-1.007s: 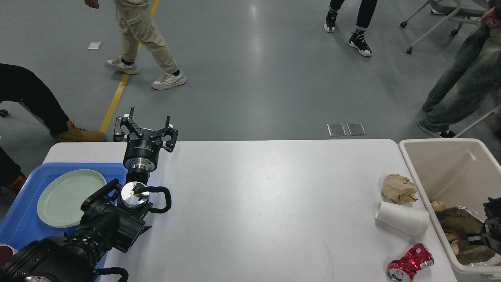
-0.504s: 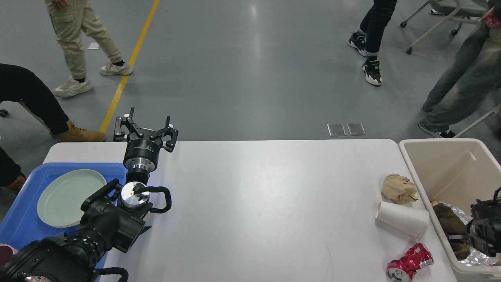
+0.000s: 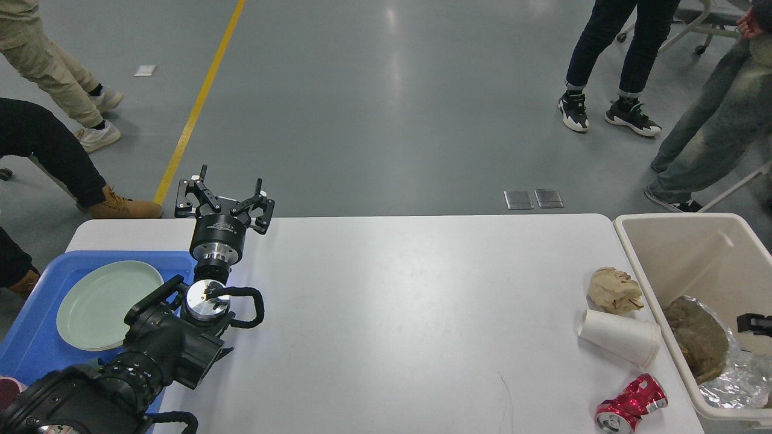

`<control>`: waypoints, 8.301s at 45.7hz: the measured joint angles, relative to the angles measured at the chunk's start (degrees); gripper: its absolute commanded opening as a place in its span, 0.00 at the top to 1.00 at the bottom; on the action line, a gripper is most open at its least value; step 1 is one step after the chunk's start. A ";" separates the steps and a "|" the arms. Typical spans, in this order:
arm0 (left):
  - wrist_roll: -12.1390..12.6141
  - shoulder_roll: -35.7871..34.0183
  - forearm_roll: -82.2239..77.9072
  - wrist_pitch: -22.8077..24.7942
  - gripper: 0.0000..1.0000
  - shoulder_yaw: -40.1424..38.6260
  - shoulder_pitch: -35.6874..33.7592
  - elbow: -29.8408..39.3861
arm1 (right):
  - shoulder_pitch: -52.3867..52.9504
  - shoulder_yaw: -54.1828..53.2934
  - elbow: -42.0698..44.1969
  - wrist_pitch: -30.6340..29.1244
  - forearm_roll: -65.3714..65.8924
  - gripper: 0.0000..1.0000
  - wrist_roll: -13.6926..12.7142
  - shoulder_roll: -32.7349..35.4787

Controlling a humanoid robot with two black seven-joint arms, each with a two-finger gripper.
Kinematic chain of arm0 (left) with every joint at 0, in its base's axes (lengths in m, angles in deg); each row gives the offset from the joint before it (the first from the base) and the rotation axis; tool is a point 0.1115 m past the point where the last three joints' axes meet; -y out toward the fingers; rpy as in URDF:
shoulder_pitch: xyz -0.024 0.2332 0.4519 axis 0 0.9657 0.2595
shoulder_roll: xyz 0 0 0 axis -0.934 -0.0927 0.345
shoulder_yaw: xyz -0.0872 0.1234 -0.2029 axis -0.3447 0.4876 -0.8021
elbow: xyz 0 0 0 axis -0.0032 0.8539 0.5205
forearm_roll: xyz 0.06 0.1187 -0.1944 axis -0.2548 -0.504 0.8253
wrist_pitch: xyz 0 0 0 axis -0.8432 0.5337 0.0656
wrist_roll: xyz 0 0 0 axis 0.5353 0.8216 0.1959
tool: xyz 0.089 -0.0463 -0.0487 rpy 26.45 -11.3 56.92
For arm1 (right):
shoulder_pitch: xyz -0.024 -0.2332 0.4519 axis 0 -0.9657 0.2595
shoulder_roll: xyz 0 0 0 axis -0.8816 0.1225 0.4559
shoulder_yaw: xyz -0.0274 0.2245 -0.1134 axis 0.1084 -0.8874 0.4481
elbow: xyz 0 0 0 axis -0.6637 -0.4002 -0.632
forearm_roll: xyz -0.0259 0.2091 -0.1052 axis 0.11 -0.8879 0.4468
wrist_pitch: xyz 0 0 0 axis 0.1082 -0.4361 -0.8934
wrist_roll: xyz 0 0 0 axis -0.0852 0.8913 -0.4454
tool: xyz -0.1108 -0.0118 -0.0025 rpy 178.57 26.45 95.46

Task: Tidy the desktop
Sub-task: 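Raise the right gripper out of the bin, then lower the right gripper onto the red crushed can, then grasp the red can and lift it upward, then lower the red can into the white bin and release it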

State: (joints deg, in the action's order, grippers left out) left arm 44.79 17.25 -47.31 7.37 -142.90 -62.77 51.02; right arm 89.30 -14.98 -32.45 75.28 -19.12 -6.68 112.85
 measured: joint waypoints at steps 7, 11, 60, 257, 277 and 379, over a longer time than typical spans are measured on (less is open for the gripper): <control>0.00 0.00 0.00 0.00 0.03 0.00 0.00 0.00 | 12.51 2.21 -6.65 -2.81 -0.02 0.00 0.00 3.15; 0.00 0.00 0.00 0.00 0.03 -0.02 0.00 0.00 | 22.53 4.95 -11.35 -8.79 -0.07 0.00 0.00 3.72; 0.00 -0.01 0.00 -0.01 0.03 -0.01 0.00 -0.01 | 61.19 8.71 -28.40 -41.71 -0.37 0.00 -0.02 -11.85; 0.00 -0.01 0.00 -0.01 0.03 -0.02 0.00 -0.01 | 66.98 0.16 -27.98 -41.72 -21.98 1.00 -6.09 -13.77; 0.00 0.00 0.00 -0.01 0.03 -0.02 0.00 -0.01 | 51.01 11.70 -6.45 -41.73 -16.00 1.00 -6.42 -13.24; 0.00 0.01 0.00 0.05 0.03 0.01 0.00 0.00 | -15.42 2.02 16.48 2.56 -12.50 0.26 -6.29 -12.49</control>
State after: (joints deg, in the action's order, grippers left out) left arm 44.79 17.25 -47.31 7.42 -142.89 -62.77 51.02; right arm 73.88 -12.96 -15.96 77.84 -31.62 -12.96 100.36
